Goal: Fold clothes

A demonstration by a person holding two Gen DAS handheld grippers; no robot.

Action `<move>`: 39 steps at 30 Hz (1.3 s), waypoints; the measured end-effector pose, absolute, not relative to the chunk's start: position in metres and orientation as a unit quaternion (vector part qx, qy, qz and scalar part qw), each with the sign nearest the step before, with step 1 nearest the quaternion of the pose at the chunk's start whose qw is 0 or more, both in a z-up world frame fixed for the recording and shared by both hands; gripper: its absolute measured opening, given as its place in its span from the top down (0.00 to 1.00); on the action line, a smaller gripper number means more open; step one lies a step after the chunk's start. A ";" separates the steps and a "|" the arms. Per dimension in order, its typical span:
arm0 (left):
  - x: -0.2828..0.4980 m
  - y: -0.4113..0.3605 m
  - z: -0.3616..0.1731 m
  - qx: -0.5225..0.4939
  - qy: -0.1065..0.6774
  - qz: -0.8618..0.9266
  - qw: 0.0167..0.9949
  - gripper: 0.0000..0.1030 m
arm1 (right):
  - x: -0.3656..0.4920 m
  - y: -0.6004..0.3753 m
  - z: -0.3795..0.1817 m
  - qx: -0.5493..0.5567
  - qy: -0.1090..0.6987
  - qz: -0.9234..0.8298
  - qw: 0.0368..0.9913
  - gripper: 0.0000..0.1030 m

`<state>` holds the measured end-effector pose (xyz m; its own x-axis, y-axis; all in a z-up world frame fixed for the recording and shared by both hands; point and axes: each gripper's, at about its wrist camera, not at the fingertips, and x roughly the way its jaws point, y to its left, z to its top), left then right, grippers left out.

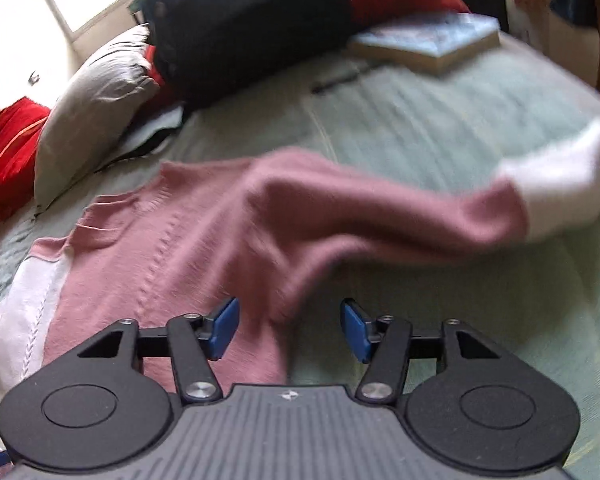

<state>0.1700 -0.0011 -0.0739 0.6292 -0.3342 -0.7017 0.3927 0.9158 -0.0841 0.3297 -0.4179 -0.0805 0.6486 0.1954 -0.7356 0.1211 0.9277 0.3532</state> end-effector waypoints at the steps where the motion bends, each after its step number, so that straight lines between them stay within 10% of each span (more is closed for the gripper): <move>1: 0.171 -0.002 -0.075 0.040 0.380 -0.201 0.902 0.01 | 0.330 -0.419 -0.086 0.194 0.409 0.029 0.891 0.40; 3: 0.172 -0.003 -0.075 0.041 0.381 -0.197 0.902 0.01 | 0.330 -0.419 -0.092 0.200 0.383 0.051 0.901 0.45; 5: 0.173 -0.004 -0.076 0.043 0.382 -0.195 0.902 0.01 | 0.333 -0.417 -0.092 0.206 0.372 0.072 0.902 0.84; 13: 0.178 -0.006 -0.076 0.048 0.384 -0.192 0.902 0.01 | 0.330 -0.423 -0.058 0.179 0.322 0.043 0.928 0.86; 21: 0.179 -0.004 -0.059 0.077 0.363 -0.194 0.908 0.01 | 0.304 -0.411 -0.050 0.159 0.369 0.048 0.914 0.73; 25: 0.198 -0.004 -0.055 0.075 0.353 -0.200 0.911 0.01 | 0.269 -0.368 -0.033 0.090 0.345 0.120 0.927 0.39; 39: 0.153 0.017 -0.075 0.095 0.394 -0.192 0.894 0.01 | 0.168 -0.332 -0.081 -0.027 0.384 0.122 0.915 0.29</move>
<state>0.1531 0.0169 -0.0751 0.6151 -0.2681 -0.7415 0.4187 0.9079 0.0191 0.1685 -0.3320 -0.0812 0.6744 0.2031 -0.7099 -0.2444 0.9686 0.0449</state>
